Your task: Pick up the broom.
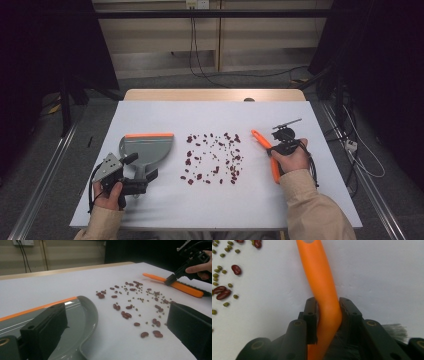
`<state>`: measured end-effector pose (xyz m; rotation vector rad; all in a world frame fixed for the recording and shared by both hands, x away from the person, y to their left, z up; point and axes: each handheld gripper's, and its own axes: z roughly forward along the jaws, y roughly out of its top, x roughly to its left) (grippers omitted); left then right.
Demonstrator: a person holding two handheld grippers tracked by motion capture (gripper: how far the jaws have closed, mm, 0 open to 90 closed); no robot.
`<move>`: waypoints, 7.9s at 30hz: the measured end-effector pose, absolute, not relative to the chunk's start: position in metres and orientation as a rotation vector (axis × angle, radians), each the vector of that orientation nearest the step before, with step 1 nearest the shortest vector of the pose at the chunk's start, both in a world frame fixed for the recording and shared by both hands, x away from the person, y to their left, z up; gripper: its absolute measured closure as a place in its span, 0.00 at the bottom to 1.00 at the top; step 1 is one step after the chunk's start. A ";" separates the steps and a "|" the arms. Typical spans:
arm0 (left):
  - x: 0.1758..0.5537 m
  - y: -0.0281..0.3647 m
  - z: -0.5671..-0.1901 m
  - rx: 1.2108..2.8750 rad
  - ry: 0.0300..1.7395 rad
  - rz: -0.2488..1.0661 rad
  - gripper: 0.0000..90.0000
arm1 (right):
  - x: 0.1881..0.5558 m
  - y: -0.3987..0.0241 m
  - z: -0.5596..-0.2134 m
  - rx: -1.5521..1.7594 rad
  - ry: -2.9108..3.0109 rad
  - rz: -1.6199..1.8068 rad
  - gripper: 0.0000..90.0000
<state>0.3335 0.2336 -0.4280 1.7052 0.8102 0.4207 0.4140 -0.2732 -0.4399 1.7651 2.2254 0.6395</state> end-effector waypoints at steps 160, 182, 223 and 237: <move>0.369 0.073 -0.415 1.800 0.844 0.349 0.79 | 0.381 -0.117 -0.369 1.340 1.934 1.452 0.16; 0.353 0.054 -0.409 1.810 0.733 0.532 0.67 | 0.391 -0.115 -0.377 1.645 1.850 1.538 0.64; 0.366 0.127 -0.378 1.754 0.705 0.312 0.08 | 0.387 -0.211 -0.366 1.473 2.013 1.391 0.79; 0.370 0.172 -0.388 1.792 0.738 0.316 0.06 | 0.387 -0.227 -0.367 1.461 2.039 1.330 0.79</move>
